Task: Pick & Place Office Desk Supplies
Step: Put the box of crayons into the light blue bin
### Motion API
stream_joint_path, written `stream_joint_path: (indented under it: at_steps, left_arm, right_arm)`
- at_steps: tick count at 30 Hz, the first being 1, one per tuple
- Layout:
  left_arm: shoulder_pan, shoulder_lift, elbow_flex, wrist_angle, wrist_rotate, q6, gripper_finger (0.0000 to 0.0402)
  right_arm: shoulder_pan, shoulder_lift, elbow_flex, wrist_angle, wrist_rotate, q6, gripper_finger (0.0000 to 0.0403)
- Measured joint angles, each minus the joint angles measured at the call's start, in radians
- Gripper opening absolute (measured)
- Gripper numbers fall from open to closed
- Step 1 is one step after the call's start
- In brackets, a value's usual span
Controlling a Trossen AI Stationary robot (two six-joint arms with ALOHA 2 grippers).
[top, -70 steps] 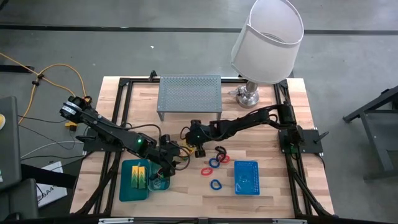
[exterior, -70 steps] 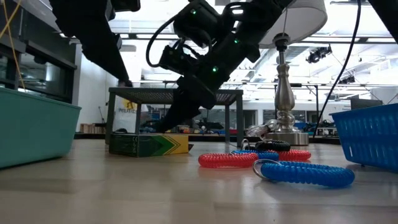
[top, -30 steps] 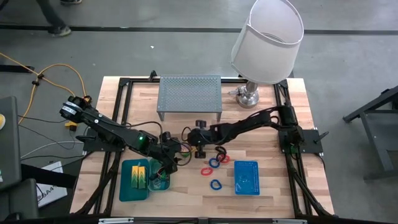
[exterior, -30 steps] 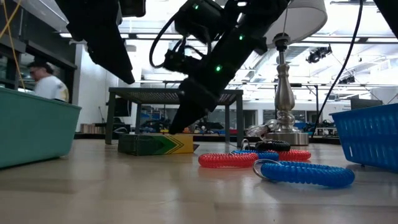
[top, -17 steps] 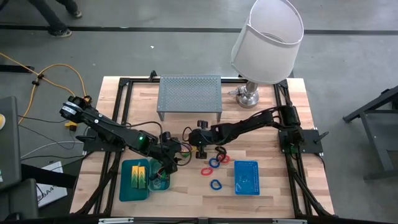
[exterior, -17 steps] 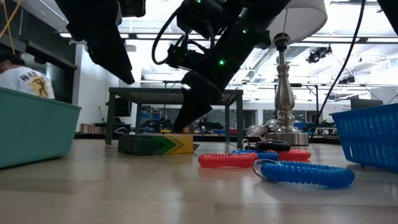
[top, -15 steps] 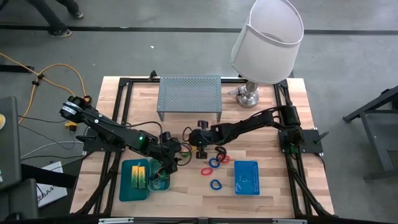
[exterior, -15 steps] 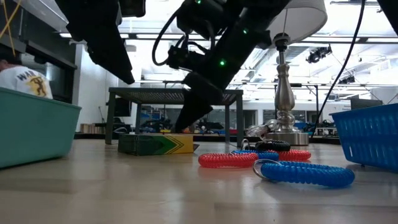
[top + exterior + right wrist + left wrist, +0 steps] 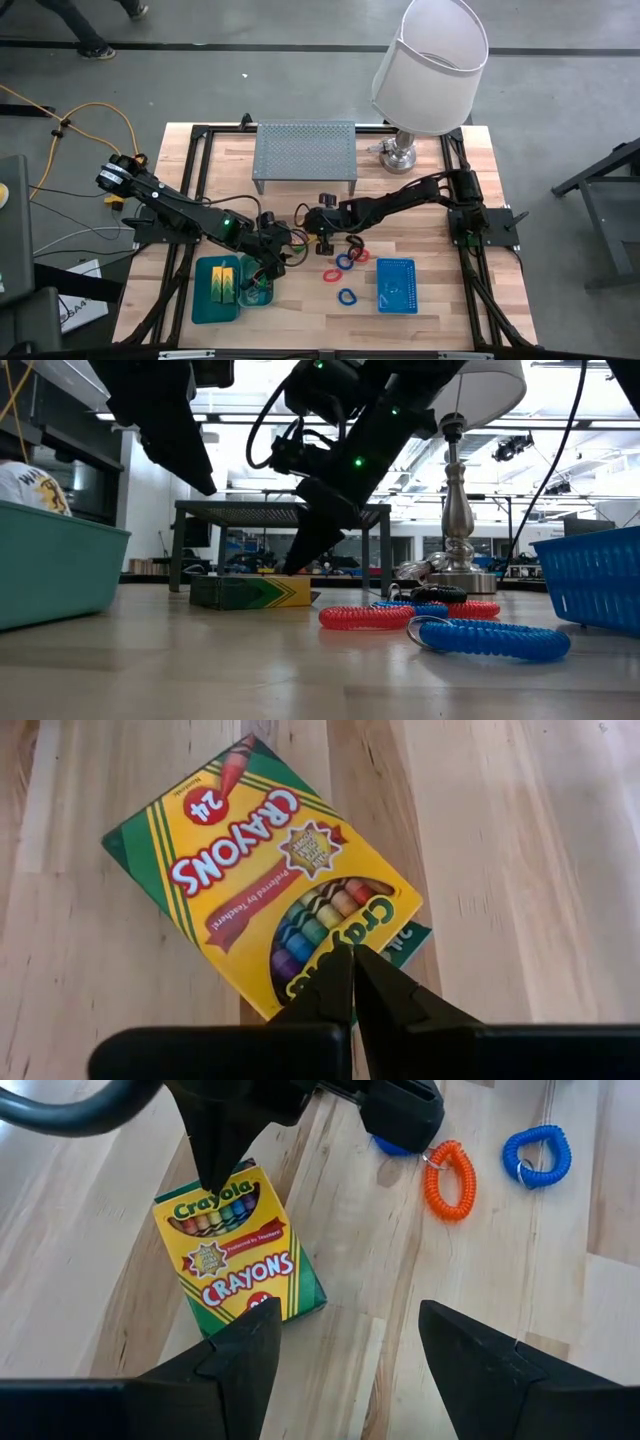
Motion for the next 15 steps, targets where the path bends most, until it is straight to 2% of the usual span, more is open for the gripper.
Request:
stream_joint_path:
  at_steps: [15]
  left_arm:
    - [0.0,0.0,0.0,-0.002,0.0,0.0,0.023]
  right_arm:
    - [0.0,0.027,0.003,-0.017,-0.006,0.033,0.0002]
